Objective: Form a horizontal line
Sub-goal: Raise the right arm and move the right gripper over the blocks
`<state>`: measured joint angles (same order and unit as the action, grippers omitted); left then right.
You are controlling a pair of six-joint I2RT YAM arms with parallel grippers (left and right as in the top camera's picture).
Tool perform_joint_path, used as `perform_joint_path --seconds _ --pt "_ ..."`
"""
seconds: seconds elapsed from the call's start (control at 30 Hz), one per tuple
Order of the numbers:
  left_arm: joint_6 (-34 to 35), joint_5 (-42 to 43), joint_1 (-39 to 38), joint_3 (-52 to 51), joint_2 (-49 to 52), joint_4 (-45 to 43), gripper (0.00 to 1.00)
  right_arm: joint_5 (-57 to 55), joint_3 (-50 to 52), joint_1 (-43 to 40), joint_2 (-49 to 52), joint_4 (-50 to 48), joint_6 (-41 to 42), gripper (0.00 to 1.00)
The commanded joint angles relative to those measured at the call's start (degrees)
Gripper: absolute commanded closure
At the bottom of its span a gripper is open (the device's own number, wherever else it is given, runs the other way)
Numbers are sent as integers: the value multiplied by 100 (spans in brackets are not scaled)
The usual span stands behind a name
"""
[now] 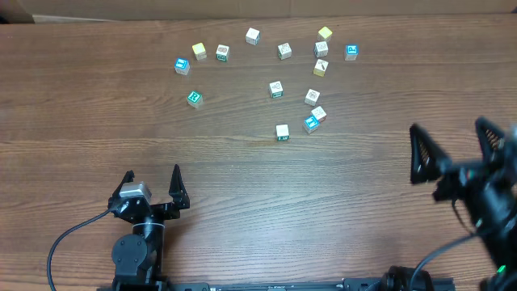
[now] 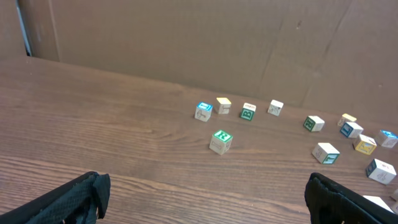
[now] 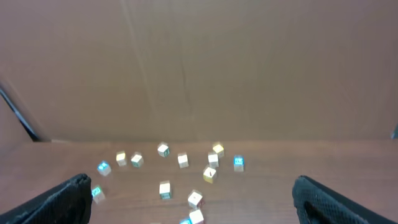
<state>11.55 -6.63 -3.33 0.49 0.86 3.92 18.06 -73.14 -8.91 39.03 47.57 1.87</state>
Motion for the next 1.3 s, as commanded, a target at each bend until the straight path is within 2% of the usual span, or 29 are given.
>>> perform_joint_path --seconds 0.0,0.33,0.43,0.7,0.73,0.77,0.8,0.87,0.9,1.1,1.27 --pt "-129 48 35 -22 -59 -4 0 26 -1080 22 1010 549 28 0" --pt "-127 48 35 -22 -59 -4 0 26 -4301 22 4404 3491 28 0" --pt "-129 48 35 -22 -59 -4 0 42 -4642 22 5121 3790 31 0" --pt "-127 48 35 -22 -59 -4 0 911 -4640 24 6240 3637 28 2" --pt "-129 48 35 -22 -59 -4 0 1088 -4640 28 6343 3659 28 9" --pt "-127 48 35 -22 -59 -4 0 1285 -4638 28 6452 3665 28 24" --pt "-127 48 35 -22 -59 -4 0 1390 -4636 28 6535 3663 28 42" --pt "-129 48 35 -22 -59 -4 0 1416 -4605 63 6664 3659 28 89" --pt "-127 48 35 -22 -59 -4 0 1410 -4588 107 6734 3661 28 96" --pt "-129 48 35 -22 -59 -4 0 1067 -4148 595 6828 3427 79 96" --pt "-129 46 35 -22 -59 -4 0 273 -3429 1202 6837 2970 673 94"
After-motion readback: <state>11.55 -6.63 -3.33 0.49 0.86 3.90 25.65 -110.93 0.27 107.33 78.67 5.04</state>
